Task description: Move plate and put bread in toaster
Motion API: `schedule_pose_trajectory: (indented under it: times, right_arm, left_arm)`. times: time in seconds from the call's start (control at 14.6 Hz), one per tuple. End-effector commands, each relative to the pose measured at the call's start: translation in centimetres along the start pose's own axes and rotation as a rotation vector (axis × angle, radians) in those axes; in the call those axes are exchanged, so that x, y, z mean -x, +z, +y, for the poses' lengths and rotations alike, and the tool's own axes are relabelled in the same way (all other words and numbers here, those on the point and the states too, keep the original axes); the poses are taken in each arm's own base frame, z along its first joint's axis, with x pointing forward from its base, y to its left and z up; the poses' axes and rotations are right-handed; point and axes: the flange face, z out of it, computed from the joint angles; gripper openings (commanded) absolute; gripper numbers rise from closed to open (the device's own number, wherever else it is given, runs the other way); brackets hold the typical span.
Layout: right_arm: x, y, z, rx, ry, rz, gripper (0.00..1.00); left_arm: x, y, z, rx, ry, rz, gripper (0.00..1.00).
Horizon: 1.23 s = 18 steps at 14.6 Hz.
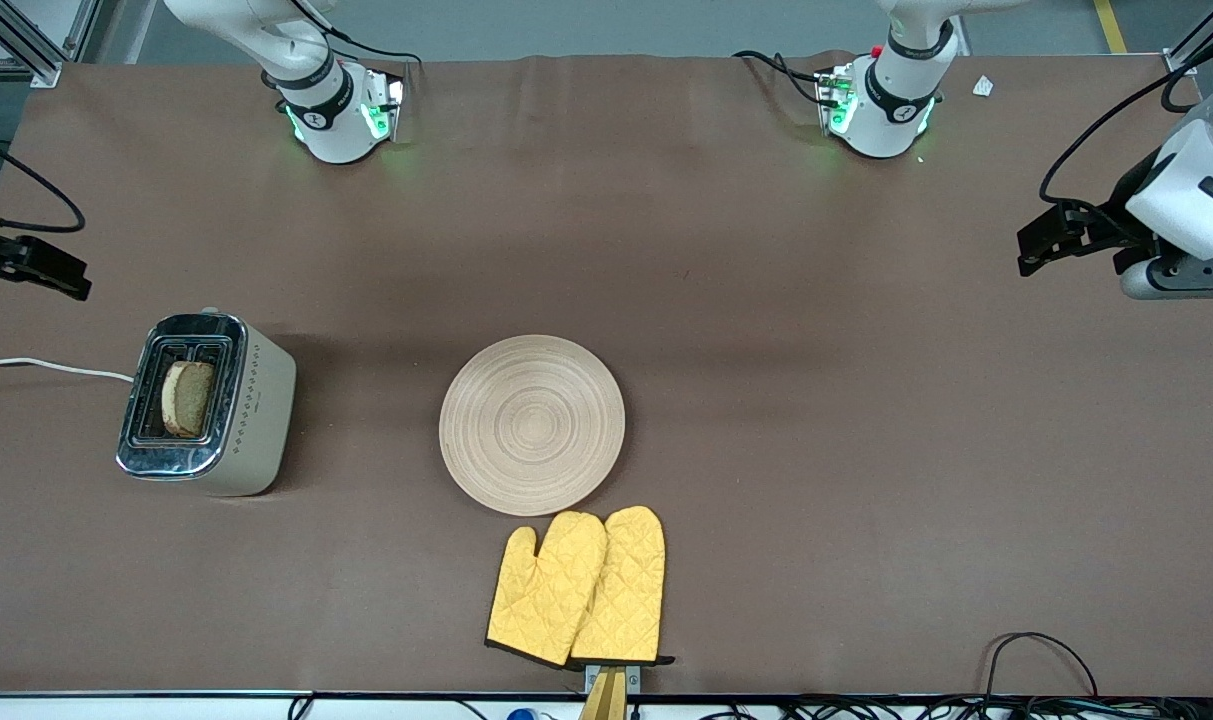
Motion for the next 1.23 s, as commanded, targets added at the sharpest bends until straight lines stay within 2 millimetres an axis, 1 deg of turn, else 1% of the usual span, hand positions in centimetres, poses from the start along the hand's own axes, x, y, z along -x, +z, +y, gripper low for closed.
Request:
schedule_pose_trajectory:
  times: [0.0, 0.14, 0.34, 0.48, 0.55, 0.62, 0.75, 0.82, 0.96, 1.1, 1.17]
  right_arm:
    - [0.8, 0.5, 1.2, -0.038, -0.036, 0.007, 1.0]
    - [0.6, 0.6, 1.7, -0.068, -0.036, 0.013, 1.0]
    - [0.5, 0.3, 1.4, -0.071, -0.041, 0.025, 1.0]
    - [0.5, 0.4, 1.6, -0.072, -0.038, 0.025, 1.0]
    - [0.5, 0.6, 2.4, -0.072, -0.026, 0.02, 1.0]
    - [0.5, 0.8, 3.9, -0.075, 0.0, 0.014, 1.0]
    - [0.5, 0.8, 3.8, -0.081, -0.013, 0.016, 1.0]
    - [0.4, 0.9, 3.5, -0.083, -0.02, 0.015, 1.0]
    - [0.4, 1.0, 3.6, -0.084, -0.017, 0.011, 1.0]
    - [0.4, 0.9, 3.2, -0.083, -0.023, 0.015, 1.0]
    - [0.4, 0.9, 2.6, -0.084, -0.031, 0.015, 1.0]
  left_arm:
    - [0.3, -0.5, 0.0, -0.01, 0.02, -0.002, 1.0]
    - [0.5, -0.5, 0.2, -0.015, 0.021, -0.015, 1.0]
    - [0.8, -0.1, 0.3, -0.023, 0.025, -0.049, 1.0]
    - [0.8, -0.4, 0.4, -0.023, 0.024, -0.043, 1.0]
    - [0.8, -1.0, 0.3, -0.019, 0.021, -0.03, 1.0]
    - [0.8, -1.1, 0.1, -0.019, 0.018, -0.029, 1.0]
    - [0.7, -1.1, -0.2, -0.016, 0.012, -0.028, 1.0]
    - [0.6, -1.5, -0.1, -0.013, 0.015, -0.02, 1.0]
    - [0.5, -1.4, -0.1, -0.009, 0.006, -0.02, 1.0]
    - [0.4, -1.3, -0.3, -0.007, 0.003, -0.022, 1.0]
    - [0.4, -1.4, -0.5, -0.007, 0.0, -0.021, 1.0]
